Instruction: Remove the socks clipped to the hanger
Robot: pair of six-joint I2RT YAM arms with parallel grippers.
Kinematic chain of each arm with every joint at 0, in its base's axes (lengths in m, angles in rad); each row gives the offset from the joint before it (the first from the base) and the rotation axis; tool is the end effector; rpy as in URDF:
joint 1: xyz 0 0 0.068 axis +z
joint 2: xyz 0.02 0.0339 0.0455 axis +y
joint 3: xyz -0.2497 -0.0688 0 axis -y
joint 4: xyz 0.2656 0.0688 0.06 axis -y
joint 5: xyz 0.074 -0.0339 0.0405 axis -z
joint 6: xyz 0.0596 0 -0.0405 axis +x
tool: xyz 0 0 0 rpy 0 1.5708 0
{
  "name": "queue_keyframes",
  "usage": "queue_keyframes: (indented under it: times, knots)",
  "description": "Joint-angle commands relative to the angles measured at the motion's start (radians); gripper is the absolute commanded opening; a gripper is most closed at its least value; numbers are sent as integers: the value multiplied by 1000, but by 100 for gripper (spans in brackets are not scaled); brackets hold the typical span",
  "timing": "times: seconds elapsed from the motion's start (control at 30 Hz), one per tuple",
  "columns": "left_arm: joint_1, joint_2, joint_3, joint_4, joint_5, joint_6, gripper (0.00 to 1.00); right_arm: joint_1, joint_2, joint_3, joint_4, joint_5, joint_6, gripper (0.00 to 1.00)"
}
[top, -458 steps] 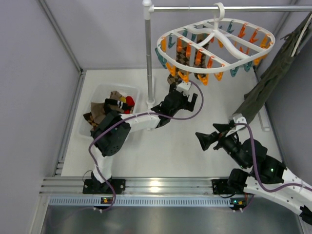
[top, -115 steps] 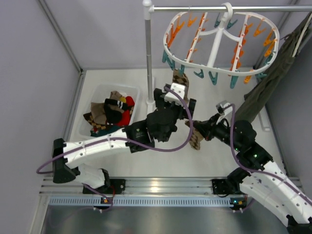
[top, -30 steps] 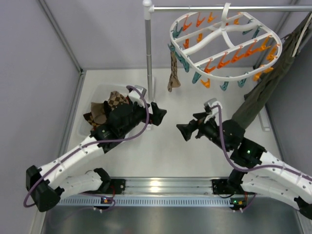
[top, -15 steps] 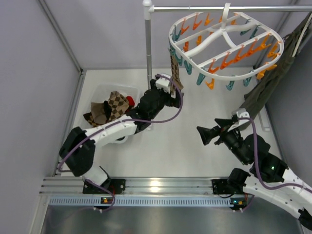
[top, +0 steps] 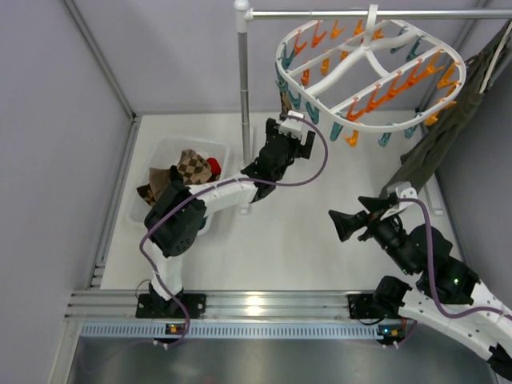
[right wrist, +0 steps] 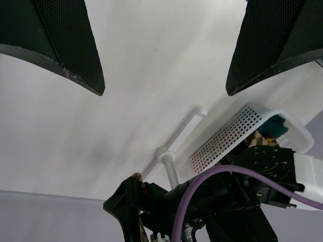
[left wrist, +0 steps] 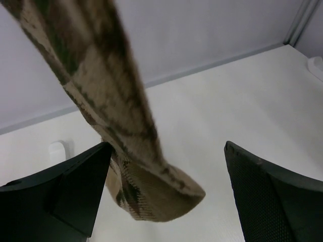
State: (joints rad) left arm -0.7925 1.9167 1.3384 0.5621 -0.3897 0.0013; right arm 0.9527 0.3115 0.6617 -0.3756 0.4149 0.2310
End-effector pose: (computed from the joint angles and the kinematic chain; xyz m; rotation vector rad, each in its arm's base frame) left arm 0.3594 -0.3323 0.2514 0.3247 1.5608 -0.3084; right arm 0.1005 0.0999 0.3342 -0.2565 1.6051 0.5879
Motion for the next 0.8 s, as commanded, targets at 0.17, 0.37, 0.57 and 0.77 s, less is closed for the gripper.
queue_keyframes:
  times: [0.17, 0.37, 0.57, 0.77]
  knots:
    - [12, 87, 130, 142, -138, 59, 19, -5, 15, 15, 10, -30, -16, 99]
    - [-20, 4, 36, 142, -277, -35, 0, -3, 5, 6, 44, -56, -10, 100]
    - [-141, -64, -21, 142, -484, 41, 0, -3, -49, 58, 35, -61, -1, 99]
    - [-266, -114, -51, 142, -592, 103, 0, -5, -74, 183, -60, 56, 13, 99]
